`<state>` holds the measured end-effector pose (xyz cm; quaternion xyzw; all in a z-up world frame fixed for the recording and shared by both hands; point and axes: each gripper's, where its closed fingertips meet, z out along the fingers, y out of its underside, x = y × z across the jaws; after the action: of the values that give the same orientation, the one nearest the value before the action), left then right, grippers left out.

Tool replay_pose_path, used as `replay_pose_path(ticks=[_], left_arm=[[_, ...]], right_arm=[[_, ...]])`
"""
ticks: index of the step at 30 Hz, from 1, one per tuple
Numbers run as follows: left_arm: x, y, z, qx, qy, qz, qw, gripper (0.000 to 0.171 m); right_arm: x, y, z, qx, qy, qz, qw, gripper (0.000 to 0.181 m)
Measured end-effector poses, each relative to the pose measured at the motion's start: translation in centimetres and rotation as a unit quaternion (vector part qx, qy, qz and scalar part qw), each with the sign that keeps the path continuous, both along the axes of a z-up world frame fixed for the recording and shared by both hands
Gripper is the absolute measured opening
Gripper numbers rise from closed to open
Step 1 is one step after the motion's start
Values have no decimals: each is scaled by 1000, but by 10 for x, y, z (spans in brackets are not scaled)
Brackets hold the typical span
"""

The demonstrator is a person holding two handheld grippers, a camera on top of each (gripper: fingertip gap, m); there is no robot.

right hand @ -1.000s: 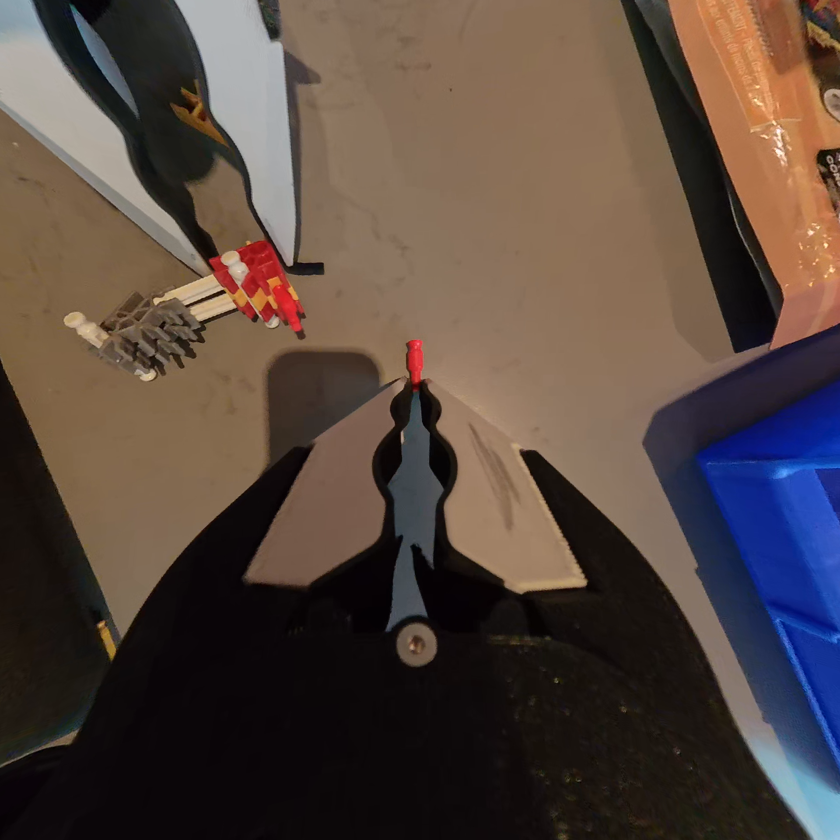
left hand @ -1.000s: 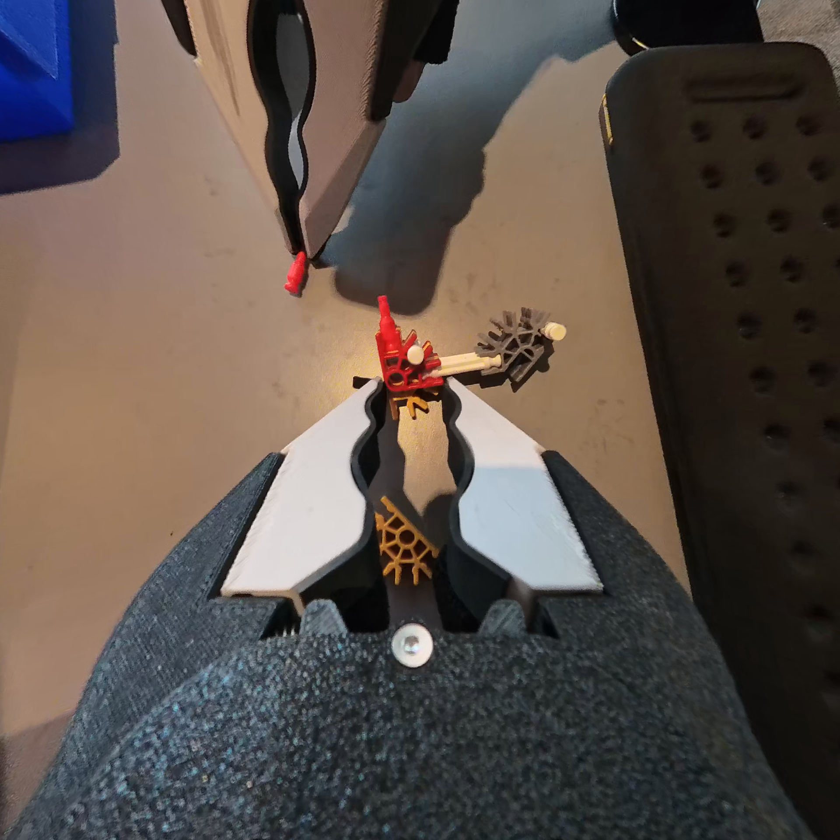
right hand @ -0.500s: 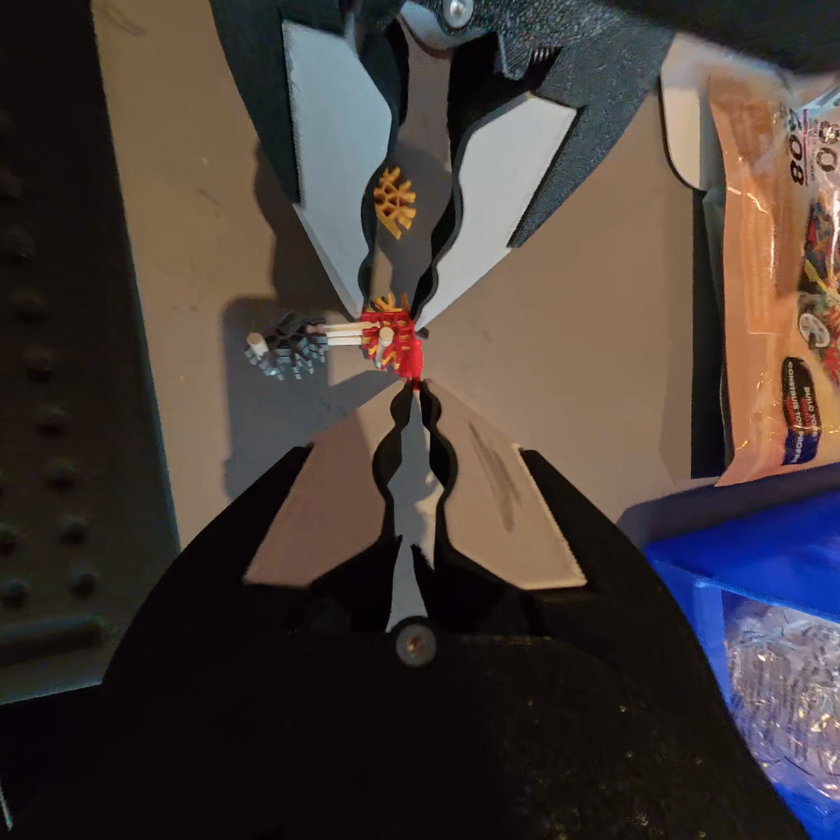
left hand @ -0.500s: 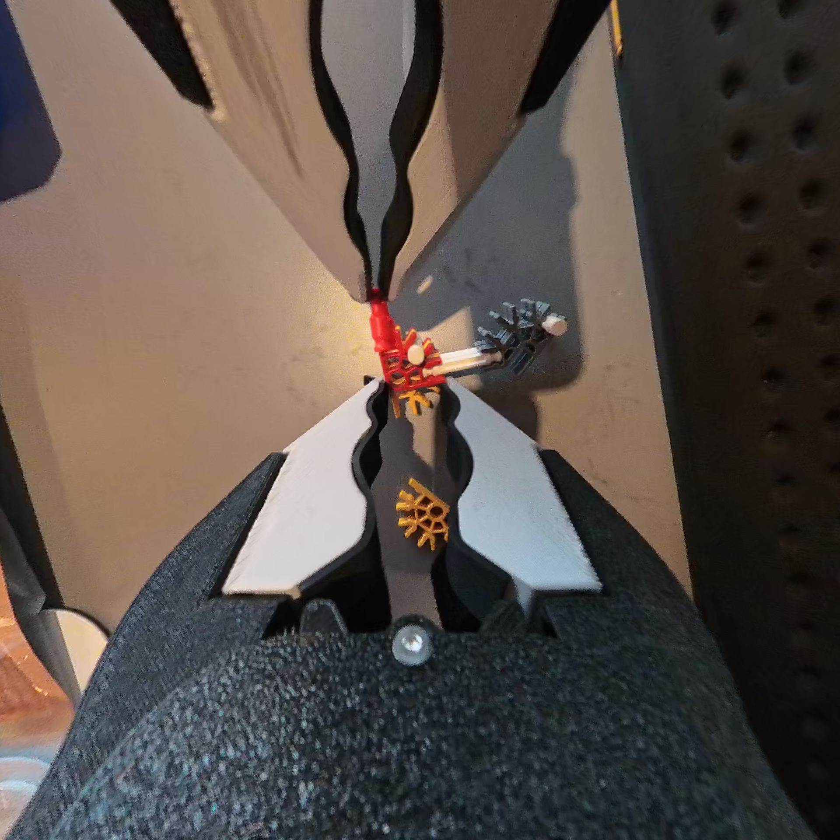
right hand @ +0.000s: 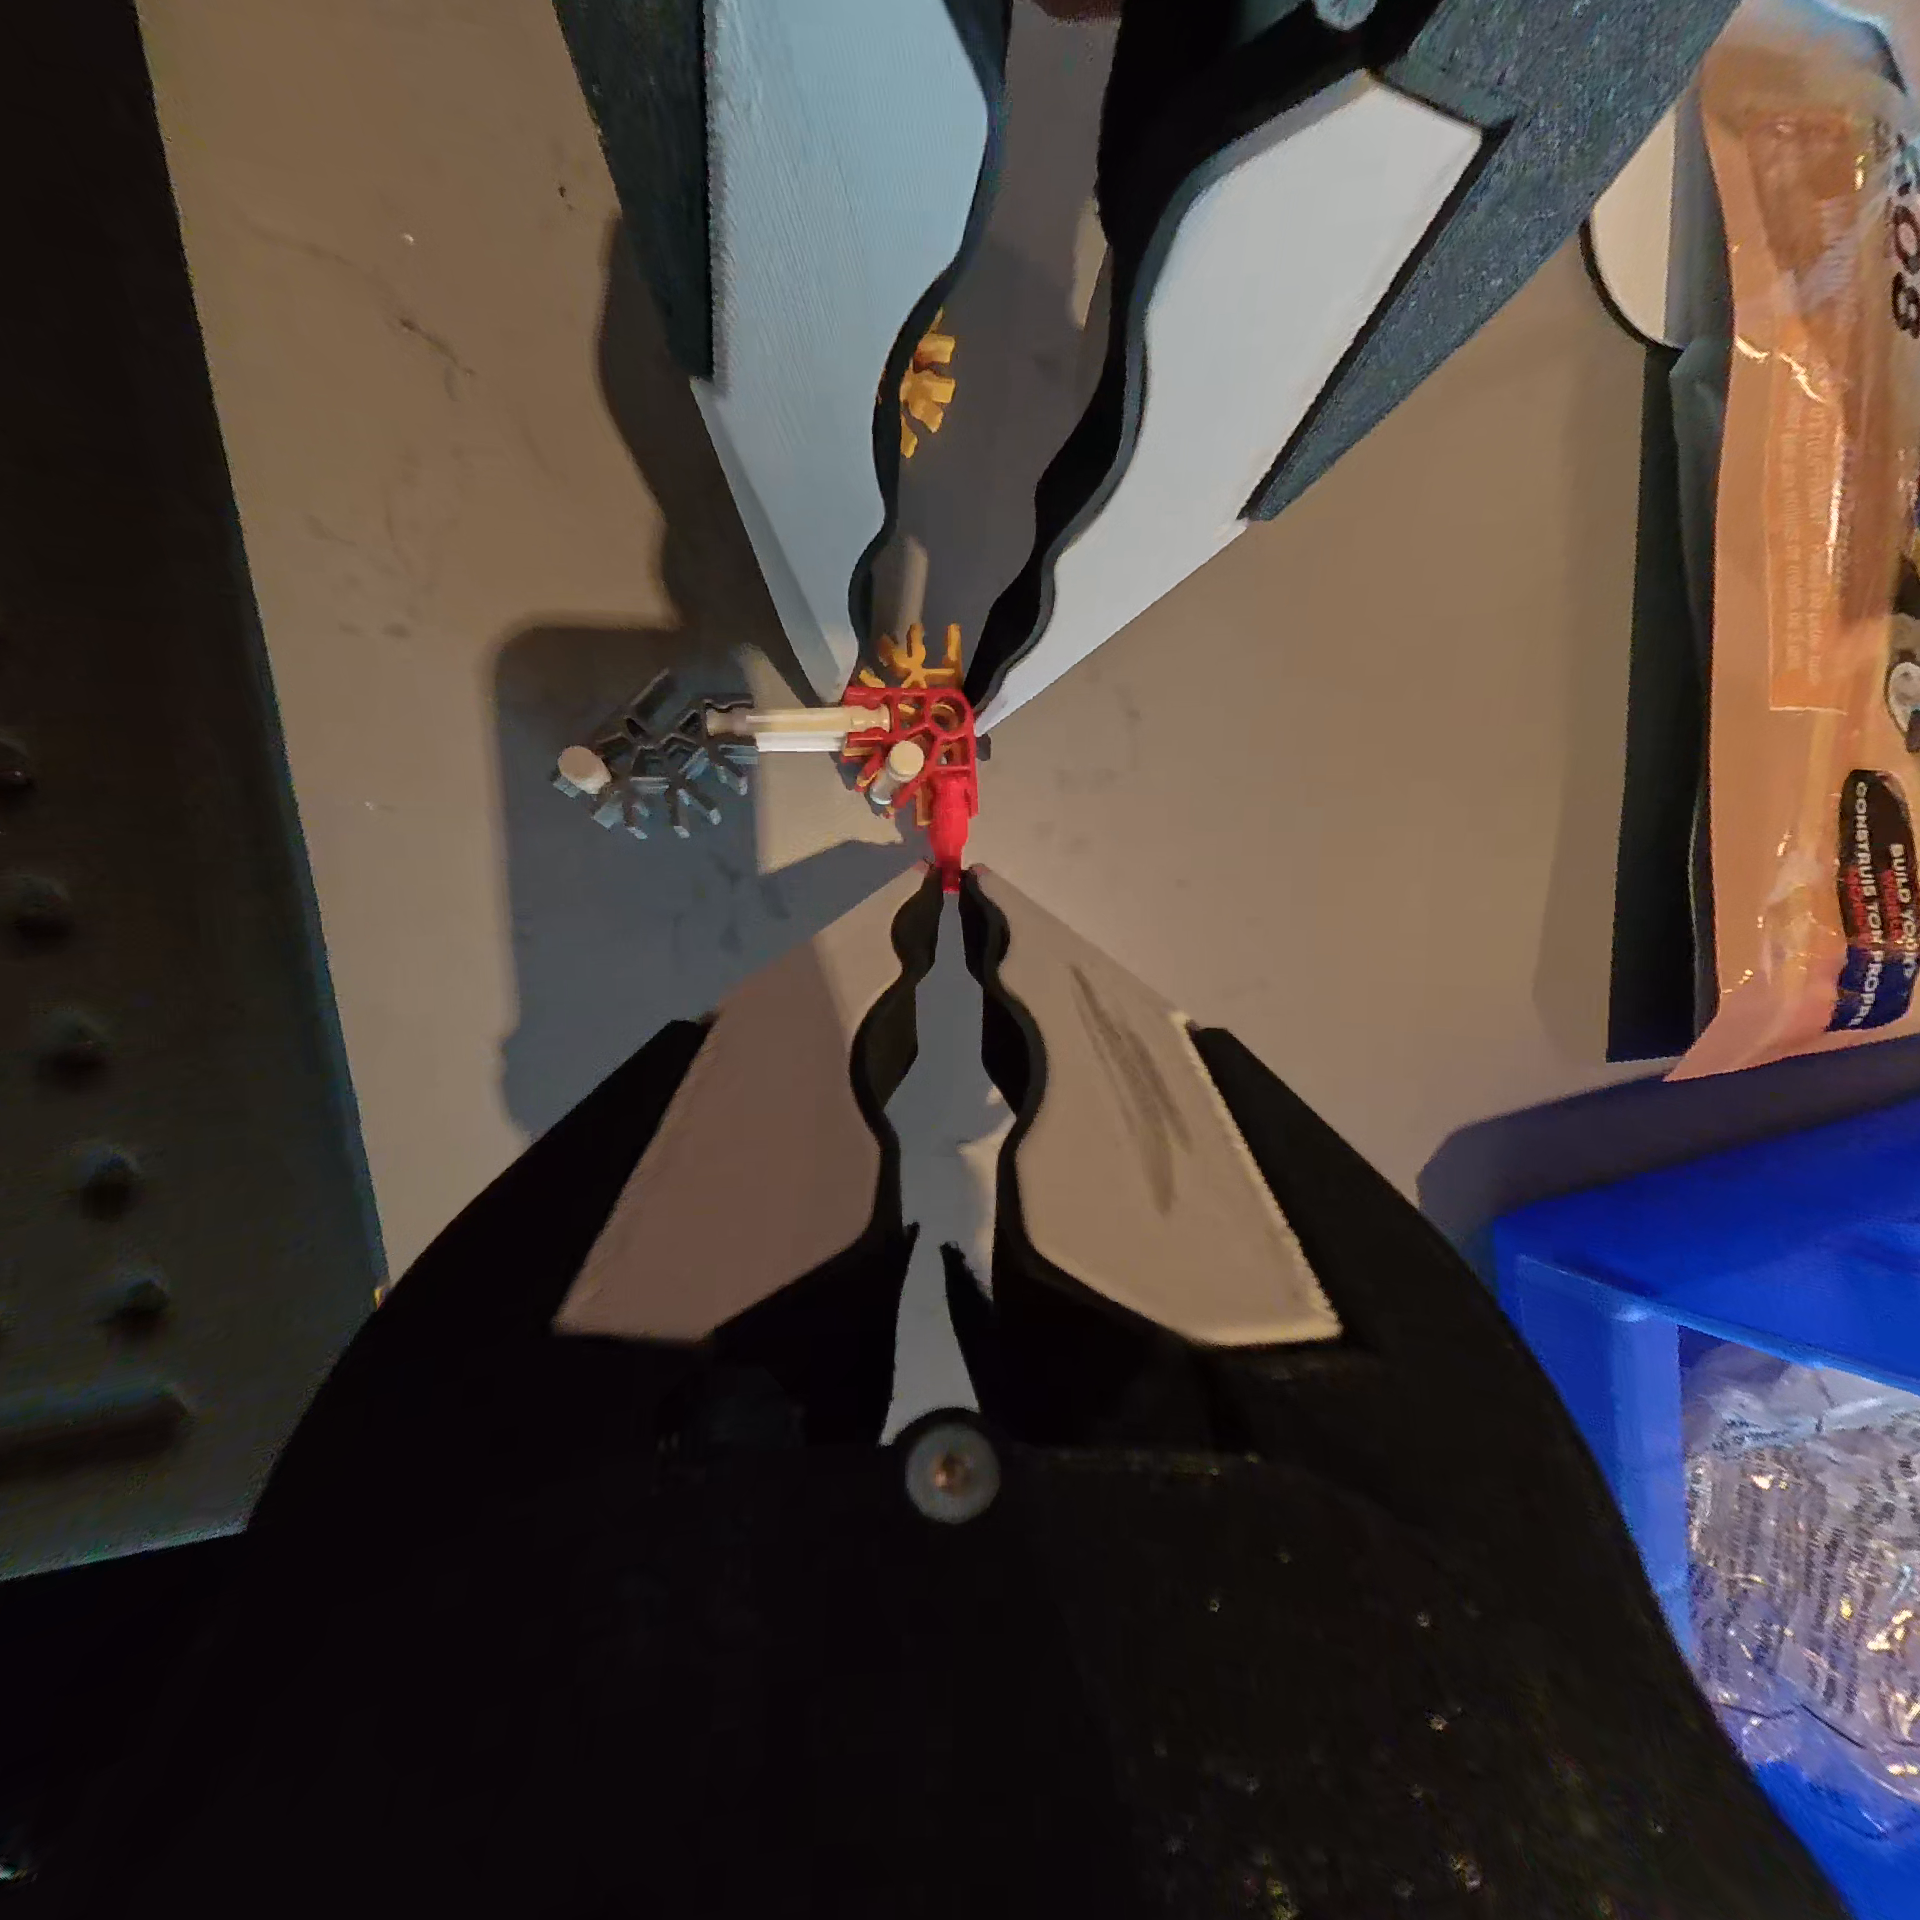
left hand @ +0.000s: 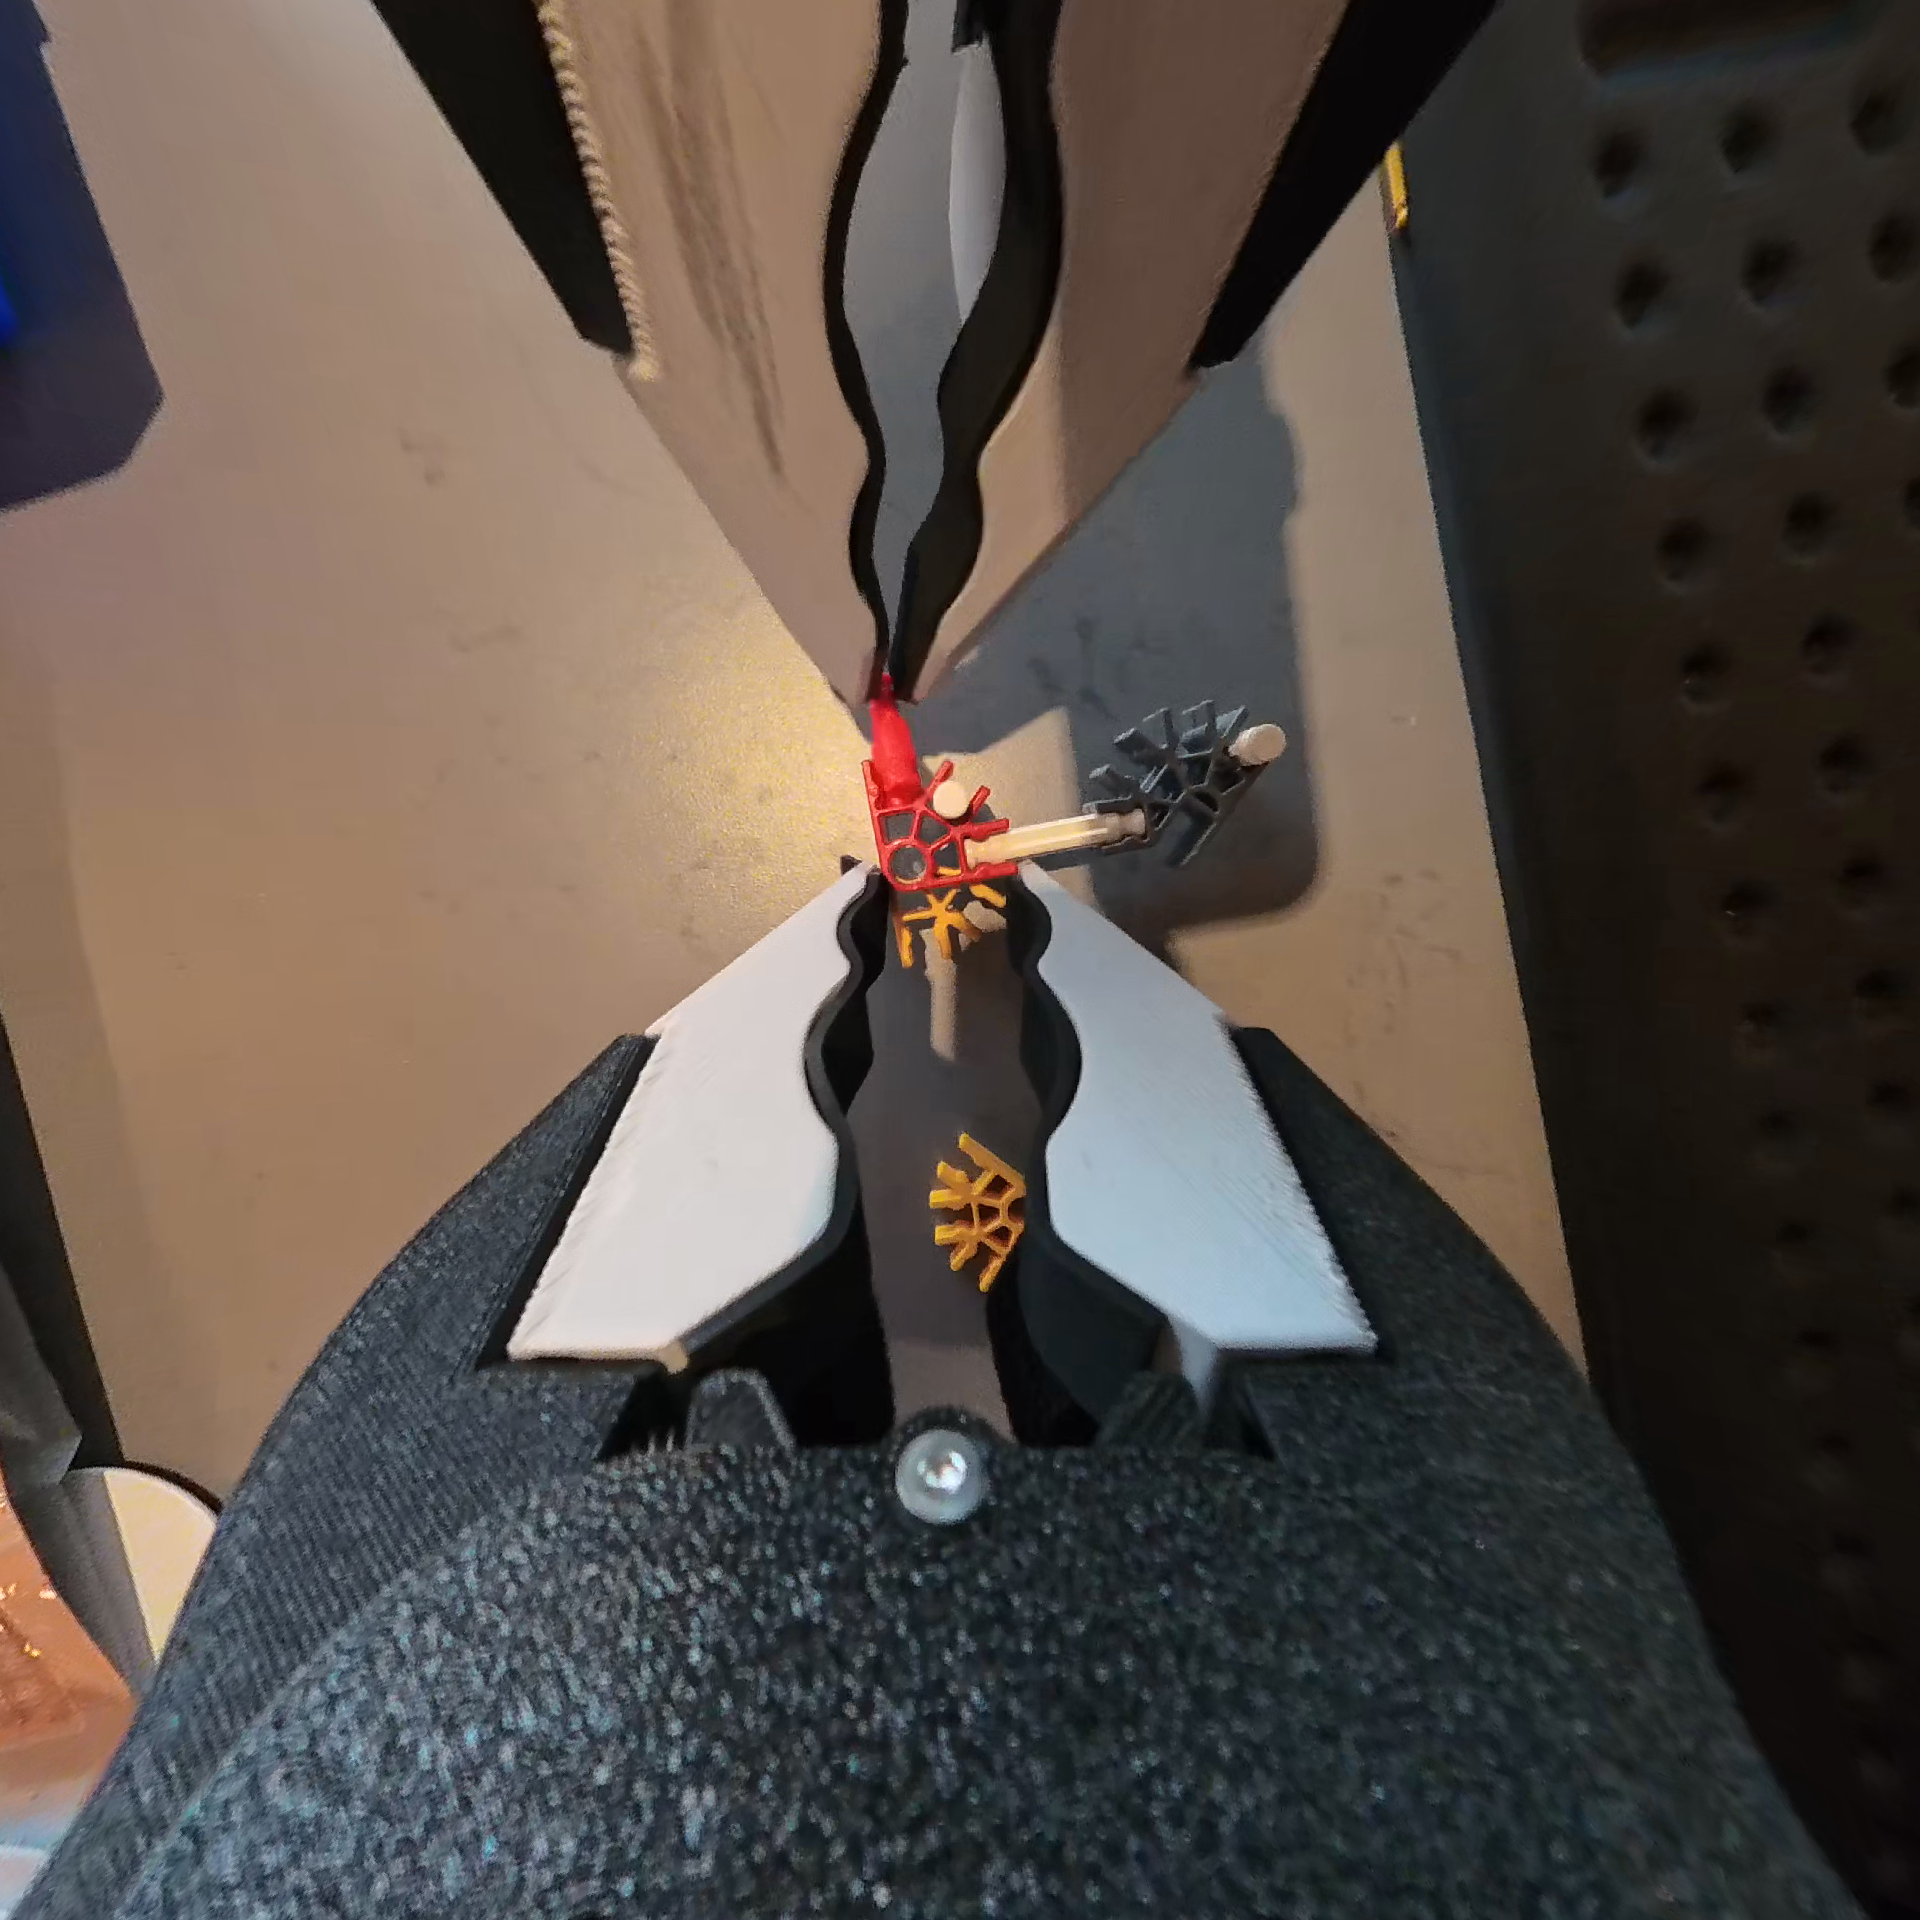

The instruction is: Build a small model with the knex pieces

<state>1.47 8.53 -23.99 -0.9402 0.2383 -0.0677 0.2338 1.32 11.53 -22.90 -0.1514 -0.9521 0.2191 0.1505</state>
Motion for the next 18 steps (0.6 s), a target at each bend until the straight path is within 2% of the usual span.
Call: replay_pose_path(ticks=[18], left_arm=[[1,3,2,11,-10,3,1000,20]], right_arm=[[1,2,3,-1,-2,-7,1000,3]])
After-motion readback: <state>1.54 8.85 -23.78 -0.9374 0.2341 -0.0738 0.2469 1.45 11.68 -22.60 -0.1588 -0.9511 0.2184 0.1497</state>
